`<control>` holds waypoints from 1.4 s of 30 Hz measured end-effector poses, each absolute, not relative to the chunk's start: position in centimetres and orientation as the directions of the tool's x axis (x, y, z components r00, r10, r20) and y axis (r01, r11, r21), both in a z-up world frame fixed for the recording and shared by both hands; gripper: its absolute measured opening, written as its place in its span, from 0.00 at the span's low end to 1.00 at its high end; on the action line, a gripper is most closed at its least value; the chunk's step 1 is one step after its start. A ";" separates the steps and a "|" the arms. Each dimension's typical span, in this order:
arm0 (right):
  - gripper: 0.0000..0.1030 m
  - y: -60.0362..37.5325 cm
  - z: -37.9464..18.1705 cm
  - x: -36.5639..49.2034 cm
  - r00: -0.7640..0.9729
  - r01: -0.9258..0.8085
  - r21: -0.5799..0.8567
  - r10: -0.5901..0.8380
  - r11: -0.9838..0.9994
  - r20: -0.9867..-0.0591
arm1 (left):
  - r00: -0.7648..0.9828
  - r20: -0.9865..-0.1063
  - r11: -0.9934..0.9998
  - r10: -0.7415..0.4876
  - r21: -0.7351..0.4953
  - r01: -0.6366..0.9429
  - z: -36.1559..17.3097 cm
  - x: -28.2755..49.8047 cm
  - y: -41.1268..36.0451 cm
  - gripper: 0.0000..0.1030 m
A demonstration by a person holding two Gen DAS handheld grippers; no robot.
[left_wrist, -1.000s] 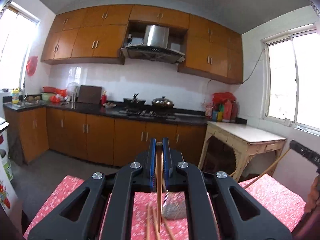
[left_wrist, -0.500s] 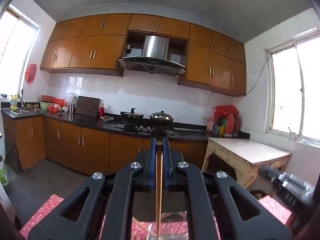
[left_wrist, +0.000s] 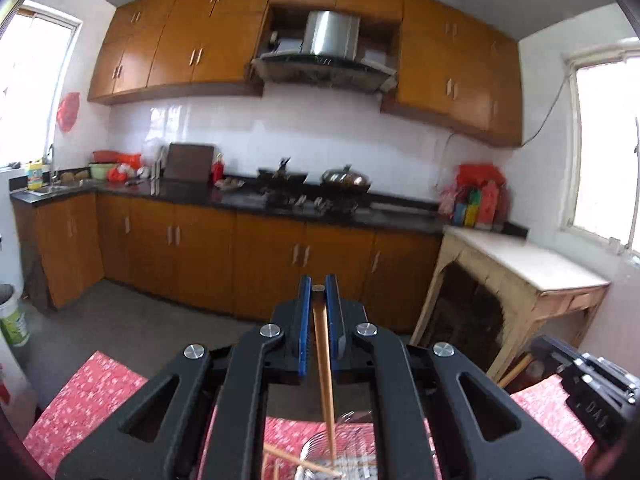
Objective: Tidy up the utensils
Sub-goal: 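Drop both chopsticks into the wire holder by opening both grippers, then move both open grippers down onto two loose chopsticks on the cloth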
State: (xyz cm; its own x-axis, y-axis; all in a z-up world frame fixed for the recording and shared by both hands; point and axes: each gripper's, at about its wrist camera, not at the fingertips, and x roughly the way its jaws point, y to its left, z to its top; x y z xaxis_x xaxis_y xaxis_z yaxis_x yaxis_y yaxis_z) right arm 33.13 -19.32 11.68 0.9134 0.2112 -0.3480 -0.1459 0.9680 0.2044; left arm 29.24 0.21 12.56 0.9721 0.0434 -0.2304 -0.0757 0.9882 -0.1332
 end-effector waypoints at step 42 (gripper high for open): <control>0.08 -24.5 -14.7 21.2 0.617 0.061 0.099 0.040 0.993 -0.786 | 0.749 -0.663 1.000 0.012 0.001 -0.015 -9.3 15.8 5.2 0.47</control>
State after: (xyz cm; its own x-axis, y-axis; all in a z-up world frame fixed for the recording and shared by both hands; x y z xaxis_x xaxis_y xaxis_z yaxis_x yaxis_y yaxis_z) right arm 21.17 -24.50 -14.68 0.6169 0.0403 -0.7860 0.0613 0.9932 0.0991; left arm 15.77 5.19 -9.25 0.7485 0.0116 -0.6630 -0.0149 0.9999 0.0007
